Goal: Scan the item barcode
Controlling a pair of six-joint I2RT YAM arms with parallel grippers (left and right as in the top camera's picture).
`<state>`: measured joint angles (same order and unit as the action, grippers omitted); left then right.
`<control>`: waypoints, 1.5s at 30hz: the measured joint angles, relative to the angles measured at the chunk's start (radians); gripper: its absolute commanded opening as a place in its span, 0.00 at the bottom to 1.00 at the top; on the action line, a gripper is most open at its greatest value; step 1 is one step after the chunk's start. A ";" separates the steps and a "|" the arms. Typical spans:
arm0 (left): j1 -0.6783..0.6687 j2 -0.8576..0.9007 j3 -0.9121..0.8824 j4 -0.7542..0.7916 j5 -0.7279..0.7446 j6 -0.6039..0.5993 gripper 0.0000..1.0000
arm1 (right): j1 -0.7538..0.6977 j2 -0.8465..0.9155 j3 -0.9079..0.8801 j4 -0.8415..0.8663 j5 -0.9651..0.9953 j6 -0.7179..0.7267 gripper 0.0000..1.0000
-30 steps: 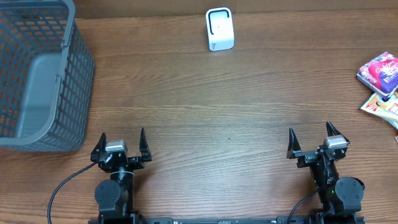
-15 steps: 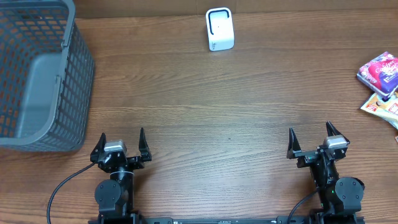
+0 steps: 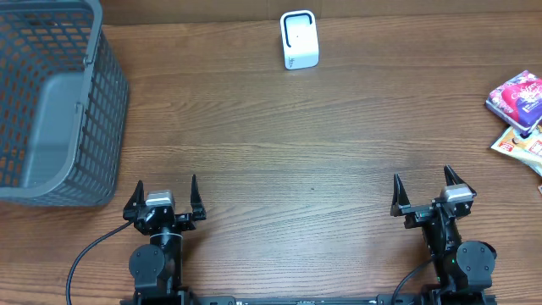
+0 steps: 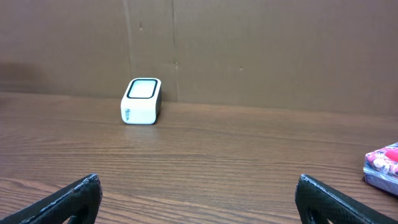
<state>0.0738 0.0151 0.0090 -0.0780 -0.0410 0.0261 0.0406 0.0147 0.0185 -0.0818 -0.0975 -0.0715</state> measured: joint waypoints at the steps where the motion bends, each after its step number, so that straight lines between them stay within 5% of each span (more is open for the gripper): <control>1: 0.000 0.000 0.000 0.000 0.000 0.000 1.00 | 0.000 0.000 0.000 0.000 0.000 0.000 1.00; 45: 0.001 0.000 0.000 0.001 0.000 -0.027 1.00 | 0.000 0.000 0.000 0.000 0.000 0.001 1.00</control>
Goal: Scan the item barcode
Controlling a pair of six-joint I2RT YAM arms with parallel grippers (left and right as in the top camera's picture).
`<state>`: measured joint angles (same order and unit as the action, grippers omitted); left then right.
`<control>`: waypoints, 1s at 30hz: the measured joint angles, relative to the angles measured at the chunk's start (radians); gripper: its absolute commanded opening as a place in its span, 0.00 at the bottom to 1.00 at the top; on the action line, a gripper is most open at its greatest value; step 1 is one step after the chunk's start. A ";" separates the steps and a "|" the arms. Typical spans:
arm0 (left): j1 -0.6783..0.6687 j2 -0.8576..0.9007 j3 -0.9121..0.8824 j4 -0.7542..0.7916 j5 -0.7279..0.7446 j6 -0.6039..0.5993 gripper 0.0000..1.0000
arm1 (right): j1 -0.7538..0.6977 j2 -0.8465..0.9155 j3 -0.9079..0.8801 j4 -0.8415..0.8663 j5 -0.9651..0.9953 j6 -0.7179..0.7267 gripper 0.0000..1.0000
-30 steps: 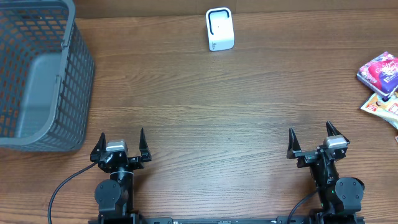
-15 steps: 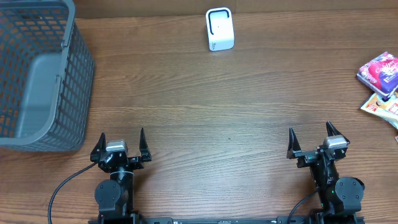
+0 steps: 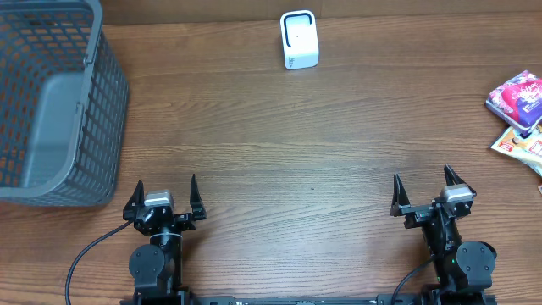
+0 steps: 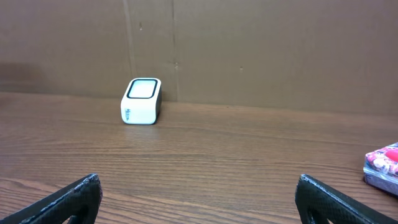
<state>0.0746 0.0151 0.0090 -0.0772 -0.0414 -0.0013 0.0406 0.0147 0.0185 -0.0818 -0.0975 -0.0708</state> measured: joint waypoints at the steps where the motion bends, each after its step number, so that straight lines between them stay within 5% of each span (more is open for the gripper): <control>1: 0.000 0.000 0.000 0.000 0.000 0.000 1.00 | 0.000 0.000 0.000 0.000 0.000 0.000 1.00; 30: 0.000 0.000 0.000 0.000 0.000 0.000 1.00 | 0.000 0.000 0.000 -0.009 0.064 -0.001 1.00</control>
